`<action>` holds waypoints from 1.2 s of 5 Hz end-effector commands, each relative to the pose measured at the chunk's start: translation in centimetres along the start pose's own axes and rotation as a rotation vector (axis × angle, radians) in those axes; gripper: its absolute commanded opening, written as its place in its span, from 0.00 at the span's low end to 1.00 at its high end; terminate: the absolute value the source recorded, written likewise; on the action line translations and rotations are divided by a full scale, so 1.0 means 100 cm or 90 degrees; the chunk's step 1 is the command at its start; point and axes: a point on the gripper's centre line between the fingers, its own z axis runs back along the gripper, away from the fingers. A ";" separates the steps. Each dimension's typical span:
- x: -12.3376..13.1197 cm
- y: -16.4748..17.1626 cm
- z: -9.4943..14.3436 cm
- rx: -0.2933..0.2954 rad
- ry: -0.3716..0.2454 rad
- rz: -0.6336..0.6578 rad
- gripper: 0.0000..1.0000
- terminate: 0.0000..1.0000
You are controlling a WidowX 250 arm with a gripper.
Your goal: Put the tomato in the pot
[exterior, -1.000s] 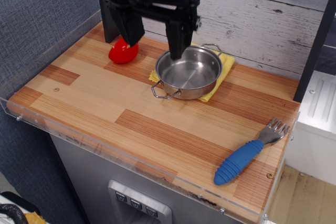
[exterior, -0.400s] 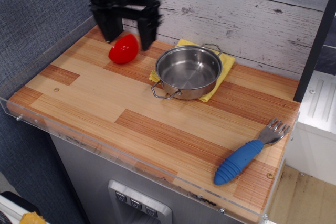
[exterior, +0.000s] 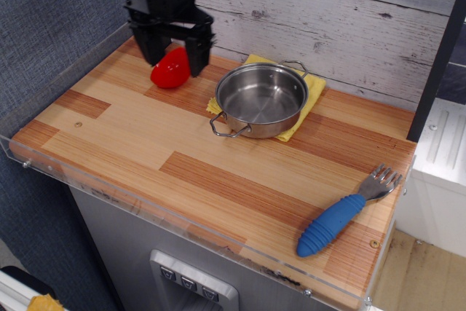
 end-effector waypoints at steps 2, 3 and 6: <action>0.041 0.013 0.016 0.047 -0.052 -0.021 1.00 0.00; 0.040 0.008 -0.008 0.045 -0.019 -0.036 1.00 0.00; 0.034 0.011 -0.035 0.048 0.017 -0.030 0.00 0.00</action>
